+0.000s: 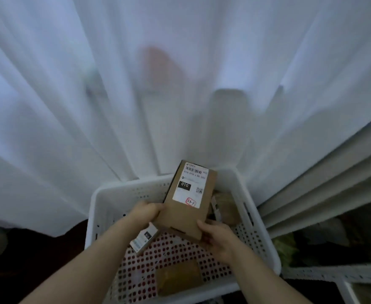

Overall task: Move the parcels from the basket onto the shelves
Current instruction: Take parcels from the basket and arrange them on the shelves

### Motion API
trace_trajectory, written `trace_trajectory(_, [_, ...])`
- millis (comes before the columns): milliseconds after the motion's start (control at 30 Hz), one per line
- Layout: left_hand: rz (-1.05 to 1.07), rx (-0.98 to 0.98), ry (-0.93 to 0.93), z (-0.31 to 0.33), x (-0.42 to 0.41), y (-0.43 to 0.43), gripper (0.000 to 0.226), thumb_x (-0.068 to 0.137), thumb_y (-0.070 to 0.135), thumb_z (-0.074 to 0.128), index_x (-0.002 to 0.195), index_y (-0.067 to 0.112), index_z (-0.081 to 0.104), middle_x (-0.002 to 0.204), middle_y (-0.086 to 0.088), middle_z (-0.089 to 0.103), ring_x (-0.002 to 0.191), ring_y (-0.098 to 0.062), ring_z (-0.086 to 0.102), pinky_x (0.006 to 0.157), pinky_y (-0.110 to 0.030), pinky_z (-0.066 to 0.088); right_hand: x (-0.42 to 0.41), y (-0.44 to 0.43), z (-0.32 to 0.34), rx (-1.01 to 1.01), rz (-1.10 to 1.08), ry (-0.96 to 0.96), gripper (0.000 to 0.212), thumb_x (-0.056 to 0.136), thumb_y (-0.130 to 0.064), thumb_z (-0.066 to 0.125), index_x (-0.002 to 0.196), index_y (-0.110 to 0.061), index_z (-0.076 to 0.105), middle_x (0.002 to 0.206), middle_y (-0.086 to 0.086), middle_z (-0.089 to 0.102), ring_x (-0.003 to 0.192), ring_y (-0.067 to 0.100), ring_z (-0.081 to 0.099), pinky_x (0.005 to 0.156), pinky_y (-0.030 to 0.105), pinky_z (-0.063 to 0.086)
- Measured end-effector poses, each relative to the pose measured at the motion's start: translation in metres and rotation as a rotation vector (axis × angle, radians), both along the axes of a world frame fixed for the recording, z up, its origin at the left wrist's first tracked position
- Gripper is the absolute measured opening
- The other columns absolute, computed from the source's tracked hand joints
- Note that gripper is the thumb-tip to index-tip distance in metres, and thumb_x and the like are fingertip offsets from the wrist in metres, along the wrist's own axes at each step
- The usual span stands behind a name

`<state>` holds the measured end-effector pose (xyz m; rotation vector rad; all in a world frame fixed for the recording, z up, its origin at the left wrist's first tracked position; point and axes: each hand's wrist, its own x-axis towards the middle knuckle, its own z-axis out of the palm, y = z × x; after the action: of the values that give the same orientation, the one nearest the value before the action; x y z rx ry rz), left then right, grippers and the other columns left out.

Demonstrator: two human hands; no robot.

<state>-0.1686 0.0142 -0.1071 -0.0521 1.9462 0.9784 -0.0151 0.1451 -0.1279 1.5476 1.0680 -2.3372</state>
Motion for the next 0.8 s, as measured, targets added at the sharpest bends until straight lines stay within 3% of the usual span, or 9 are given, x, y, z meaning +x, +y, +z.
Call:
trace_trajectory(67, [-0.068,0.074,-0.021,0.023,0.004,0.003,0.025,0.088,0.019,0.065,0.109,0.005,0.065,0.102,-0.010,0.070,0.091,-0.024,0.067,0.079,-0.032,0.054,0.014,-0.002,0.027,0.064,-0.030,0.058,0.027,0.090,-0.007,0.062,0.117,-0.008,0.059,0.107,0.011,0.070,0.098,0.025,0.064,0.075,0.032,0.053])
trace_trajectory(133, [-0.114,0.163,-0.047,0.050,0.011,0.011,0.023,0.089,0.011,0.063,0.111,0.002,0.064,0.099,-0.011,0.070,0.090,-0.024,0.067,0.071,-0.028,0.056,0.030,-0.001,0.050,0.133,-0.084,0.107,0.028,0.089,-0.007,0.063,0.117,-0.012,0.058,0.106,0.009,0.071,0.096,0.022,0.065,0.073,0.031,0.053])
trace_trajectory(267, [-0.264,0.273,-0.070,0.095,0.035,0.034,0.026,0.088,0.005,0.063,0.115,0.005,0.060,0.101,-0.008,0.067,0.090,-0.021,0.063,0.066,-0.025,0.052,0.068,0.009,0.087,0.237,-0.208,0.182,0.034,0.088,-0.004,0.063,0.121,-0.011,0.056,0.102,0.008,0.073,0.092,0.021,0.068,0.089,0.039,0.054])
trace_trajectory(367, [-0.379,0.333,-0.052,0.121,0.062,0.055,0.024,0.087,0.003,0.063,0.110,0.011,0.059,0.095,-0.003,0.066,0.086,-0.017,0.062,0.066,-0.024,0.049,0.103,0.018,0.112,0.306,-0.297,0.217,0.032,0.088,0.001,0.062,0.119,-0.006,0.057,0.097,0.009,0.072,0.082,0.019,0.070,0.072,0.030,0.058])
trace_trajectory(467, [-0.477,0.398,-0.048,0.144,0.095,0.075,0.030,0.085,0.008,0.068,0.114,0.008,0.061,0.101,-0.005,0.068,0.090,-0.018,0.064,0.066,-0.024,0.050,0.141,0.022,0.137,0.379,-0.342,0.232,0.029,0.089,0.002,0.060,0.117,-0.002,0.058,0.096,0.011,0.069,0.084,0.021,0.066,0.080,0.029,0.055])
trace_trajectory(533, [-0.516,0.456,-0.042,0.157,0.120,0.086,0.030,0.083,0.010,0.070,0.112,0.007,0.062,0.106,-0.007,0.068,0.093,-0.018,0.064,0.068,-0.024,0.051,0.172,0.021,0.153,0.429,-0.373,0.234,0.020,0.090,0.004,0.058,0.108,-0.005,0.059,0.090,0.008,0.067,0.076,0.016,0.066,0.063,0.022,0.055])
trace_trajectory(600, [-0.575,0.509,-0.030,0.169,0.150,0.094,0.029,0.083,0.011,0.071,0.110,0.008,0.065,0.107,-0.006,0.070,0.093,-0.017,0.065,0.071,-0.024,0.052,0.207,0.018,0.165,0.485,-0.402,0.229,0.018,0.090,0.004,0.058,0.104,-0.008,0.061,0.085,0.004,0.067,0.073,0.012,0.065,0.057,0.020,0.053])
trace_trajectory(733, [-0.692,0.573,-0.030,0.191,0.226,0.097,0.020,0.083,0.011,0.071,0.103,0.010,0.066,0.104,-0.005,0.071,0.094,-0.017,0.066,0.078,-0.028,0.055,0.292,0.007,0.185,0.589,-0.459,0.214,0.030,0.084,0.000,0.066,0.113,-0.004,0.063,0.094,0.005,0.071,0.090,0.017,0.065,0.080,0.028,0.053])
trace_trajectory(800, [-0.741,0.586,-0.053,0.200,0.270,0.093,0.020,0.084,0.011,0.070,0.103,0.010,0.064,0.103,-0.005,0.070,0.095,-0.016,0.066,0.083,-0.029,0.055,0.336,-0.002,0.201,0.636,-0.520,0.220,0.026,0.081,-0.002,0.070,0.106,-0.007,0.065,0.094,0.004,0.072,0.093,0.018,0.065,0.081,0.028,0.053])
